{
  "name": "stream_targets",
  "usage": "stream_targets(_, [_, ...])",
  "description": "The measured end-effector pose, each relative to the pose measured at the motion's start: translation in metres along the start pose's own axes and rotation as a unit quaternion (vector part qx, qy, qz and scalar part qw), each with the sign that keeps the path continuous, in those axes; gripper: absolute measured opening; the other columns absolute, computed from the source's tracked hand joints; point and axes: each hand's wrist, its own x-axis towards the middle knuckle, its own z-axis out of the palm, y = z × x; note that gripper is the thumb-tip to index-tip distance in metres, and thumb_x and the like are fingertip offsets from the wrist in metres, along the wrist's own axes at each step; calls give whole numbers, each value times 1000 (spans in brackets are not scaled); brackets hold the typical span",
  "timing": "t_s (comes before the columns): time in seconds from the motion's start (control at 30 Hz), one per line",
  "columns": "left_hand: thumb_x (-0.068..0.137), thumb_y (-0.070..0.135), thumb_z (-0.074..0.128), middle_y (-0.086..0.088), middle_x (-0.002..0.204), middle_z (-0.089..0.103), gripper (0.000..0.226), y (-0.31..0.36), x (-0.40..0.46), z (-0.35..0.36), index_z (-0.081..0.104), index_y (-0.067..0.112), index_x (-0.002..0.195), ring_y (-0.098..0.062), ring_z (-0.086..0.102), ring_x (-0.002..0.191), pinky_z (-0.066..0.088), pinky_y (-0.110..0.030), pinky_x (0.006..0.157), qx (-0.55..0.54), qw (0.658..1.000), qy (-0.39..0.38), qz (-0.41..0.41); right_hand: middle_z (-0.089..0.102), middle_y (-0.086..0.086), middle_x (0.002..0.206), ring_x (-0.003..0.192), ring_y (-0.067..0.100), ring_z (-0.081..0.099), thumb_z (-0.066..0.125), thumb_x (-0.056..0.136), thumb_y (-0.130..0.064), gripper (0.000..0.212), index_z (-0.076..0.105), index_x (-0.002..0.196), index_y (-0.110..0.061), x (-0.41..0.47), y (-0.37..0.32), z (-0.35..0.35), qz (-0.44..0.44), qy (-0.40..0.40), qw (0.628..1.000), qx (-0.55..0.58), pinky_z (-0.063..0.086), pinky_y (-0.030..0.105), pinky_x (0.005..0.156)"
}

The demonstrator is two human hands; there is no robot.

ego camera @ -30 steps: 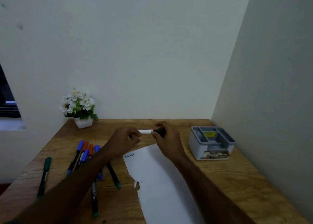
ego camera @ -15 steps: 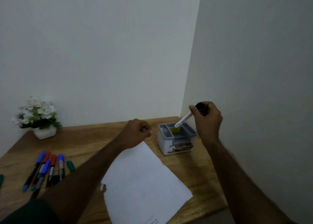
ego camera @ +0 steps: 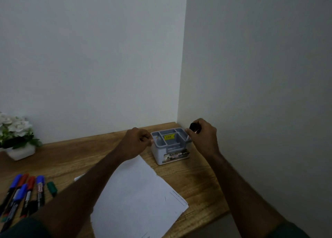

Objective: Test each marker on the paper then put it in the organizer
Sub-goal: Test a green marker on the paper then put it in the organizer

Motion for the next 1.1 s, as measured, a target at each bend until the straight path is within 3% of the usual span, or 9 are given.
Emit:
stream_targets(0.13, [83,15,71,3,76,73,5,-5,-2,-4,75,12,82,-8,66,71,48,-21,63,1,1000,3,0,69,5,91,80,17,63,84,78,-30,31,68,93,-8,-7,4,3,31,-7,999,-19,54,31,70])
stream_targets(0.23, [83,15,72,6,75,73,5,-8,-8,-9,75,13,80,-6,66,71,48,-16,63,-2,1000,5,4,60,4,102,92,16,56,85,77,-31,37,63,100,-10,-11,-9,0,-9,77,997,-23,45,21,73])
stream_targets(0.37, [83,15,72,13,72,71,7,-14,-24,-26,74,19,77,0,65,70,44,-7,62,-11,1000,6,2,57,5,103,91,15,56,77,84,-20,24,61,100,-11,-20,-59,14,-121,121,985,-7,48,26,74])
stream_targets(0.43, [82,15,72,13,69,70,10,-22,-37,-40,73,21,74,-1,65,69,45,-9,61,-15,1000,9,-5,58,3,92,83,12,54,72,85,-13,13,61,92,-10,-33,-89,36,-170,70,983,11,42,23,70])
stream_targets(0.53, [81,14,72,11,70,70,9,-43,-65,-67,73,20,74,-3,65,67,47,-15,61,3,999,25,-34,58,1,79,73,13,51,67,82,-7,8,60,83,-10,-63,-128,79,-193,-73,978,41,40,27,65])
stream_targets(0.63, [81,14,72,7,71,70,8,-66,-98,-98,73,17,75,-3,64,66,45,-19,61,46,996,36,-62,62,1,79,76,16,56,66,84,-11,5,61,82,-12,-96,-156,121,-208,-211,954,48,46,31,66])
stream_targets(0.77, [84,14,71,5,75,70,6,-94,-142,-136,73,15,78,-6,65,70,48,-24,65,61,990,60,-114,66,2,84,80,15,57,65,86,-20,7,65,81,-14,-131,-189,169,-198,-346,916,32,40,27,67])
stream_targets(0.93, [85,16,71,2,86,71,5,-114,-183,-159,74,13,84,-10,65,83,51,-28,75,70,983,76,-149,62,4,101,91,20,58,67,82,-35,22,61,97,-20,-157,-219,200,-164,-423,891,-28,42,28,66])
stream_targets(1.1, [83,16,72,5,86,70,3,-124,-196,-165,74,15,85,-6,64,81,49,-25,72,83,982,99,-139,63,10,107,95,25,62,75,81,-25,29,62,102,-11,-173,-237,217,-152,-443,878,-97,52,33,68])
